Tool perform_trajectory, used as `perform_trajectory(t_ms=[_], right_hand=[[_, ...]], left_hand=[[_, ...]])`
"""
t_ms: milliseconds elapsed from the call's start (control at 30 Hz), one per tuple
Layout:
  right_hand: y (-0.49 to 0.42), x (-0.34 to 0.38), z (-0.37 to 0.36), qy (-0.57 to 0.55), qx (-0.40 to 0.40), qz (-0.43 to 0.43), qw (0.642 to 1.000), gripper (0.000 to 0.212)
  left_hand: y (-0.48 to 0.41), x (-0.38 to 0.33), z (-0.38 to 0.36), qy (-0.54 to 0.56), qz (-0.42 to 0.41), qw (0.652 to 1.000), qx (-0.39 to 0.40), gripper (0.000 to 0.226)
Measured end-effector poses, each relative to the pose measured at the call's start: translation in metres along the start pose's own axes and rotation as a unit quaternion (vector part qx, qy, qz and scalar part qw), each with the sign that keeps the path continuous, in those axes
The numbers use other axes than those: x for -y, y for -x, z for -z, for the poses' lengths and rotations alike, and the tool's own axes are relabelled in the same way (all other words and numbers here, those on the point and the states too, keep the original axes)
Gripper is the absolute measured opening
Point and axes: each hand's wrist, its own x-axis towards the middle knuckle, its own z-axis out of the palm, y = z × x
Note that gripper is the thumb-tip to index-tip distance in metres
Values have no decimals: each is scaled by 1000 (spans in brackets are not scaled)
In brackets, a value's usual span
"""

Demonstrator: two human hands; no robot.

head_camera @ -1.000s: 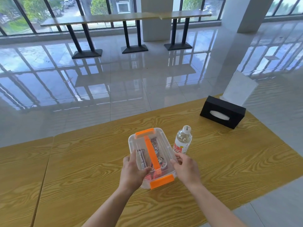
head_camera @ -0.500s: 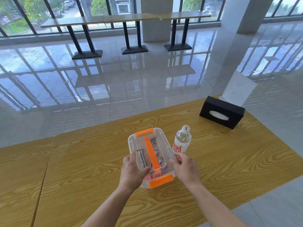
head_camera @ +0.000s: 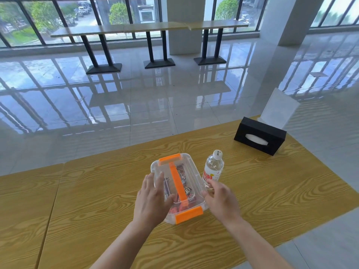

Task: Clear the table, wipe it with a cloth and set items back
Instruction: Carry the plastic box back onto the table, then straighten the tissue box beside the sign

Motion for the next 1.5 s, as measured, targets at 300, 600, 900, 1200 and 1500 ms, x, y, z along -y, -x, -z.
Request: perform_trajectory(t_ms=[300,600,900,1200,1500], right_hand=[[1,14,34,94,-40,124,987,30],[5,2,70,132,-36,179,974,43],[15,-6,113,188,-55,147,970,46],[37,-14,146,219,-85,44,971,52],[47,-52,194,229,-103,-7,968,53]], left_hand=[[5,-27,10,-123,-78,989,-38,82],[12,-70,13,-158,-91,981,-70,79],[8,-112,22,-127,-148,978,-74,77],[11,-161,32,-102,-262,958,-60,75],[9,-227,19,-103,-324,939,-54,74]])
